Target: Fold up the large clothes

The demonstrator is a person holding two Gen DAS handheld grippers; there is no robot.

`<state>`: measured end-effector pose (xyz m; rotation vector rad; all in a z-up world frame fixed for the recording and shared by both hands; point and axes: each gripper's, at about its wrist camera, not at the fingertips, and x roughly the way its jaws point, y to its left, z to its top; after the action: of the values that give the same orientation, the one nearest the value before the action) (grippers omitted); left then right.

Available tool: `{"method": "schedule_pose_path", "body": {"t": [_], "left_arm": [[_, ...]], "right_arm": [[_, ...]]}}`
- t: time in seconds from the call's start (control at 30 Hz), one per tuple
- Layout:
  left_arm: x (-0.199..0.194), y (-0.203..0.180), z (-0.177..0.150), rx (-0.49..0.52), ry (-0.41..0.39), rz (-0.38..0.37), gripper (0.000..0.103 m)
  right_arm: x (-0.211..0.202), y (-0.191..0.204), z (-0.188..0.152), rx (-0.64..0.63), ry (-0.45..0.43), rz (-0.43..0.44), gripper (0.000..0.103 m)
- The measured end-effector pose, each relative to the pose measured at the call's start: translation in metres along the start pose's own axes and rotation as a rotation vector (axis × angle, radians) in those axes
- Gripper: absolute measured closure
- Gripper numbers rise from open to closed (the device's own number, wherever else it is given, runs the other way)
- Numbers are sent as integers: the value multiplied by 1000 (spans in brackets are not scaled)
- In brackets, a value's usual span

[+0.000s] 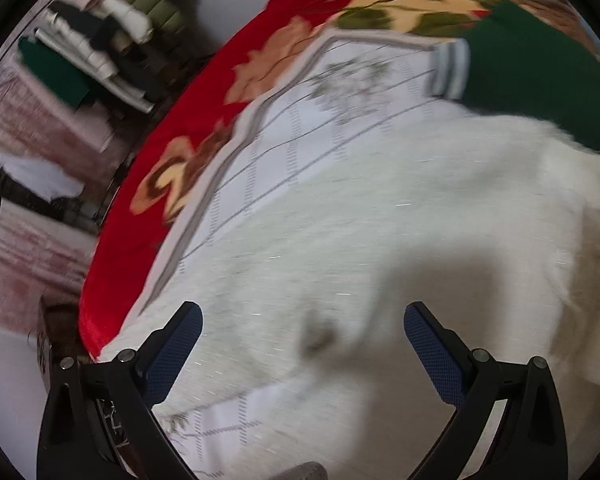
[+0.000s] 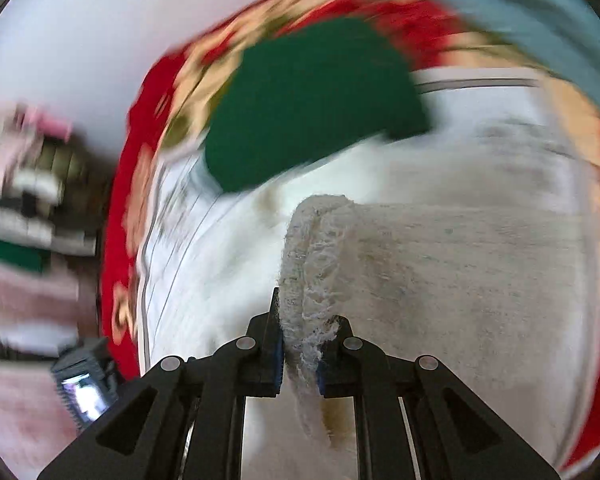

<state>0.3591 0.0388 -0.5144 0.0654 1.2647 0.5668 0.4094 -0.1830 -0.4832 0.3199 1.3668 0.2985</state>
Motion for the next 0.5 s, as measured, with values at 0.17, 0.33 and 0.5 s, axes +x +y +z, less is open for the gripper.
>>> {"method": "schedule_pose_path", "body": {"t": [0.17,0.33,0.5], "left_arm": [[28,29,-2,-5,22,31,0],[26,37,-3,1,39,-6,0],[-5,22,-2,6,32,-99,0]], "right_arm": [[117,77,-15,-158,169,-20,91],[151,70,-11,-93,223,94,79],[72,-1,-28,67,119,198,42]]}}
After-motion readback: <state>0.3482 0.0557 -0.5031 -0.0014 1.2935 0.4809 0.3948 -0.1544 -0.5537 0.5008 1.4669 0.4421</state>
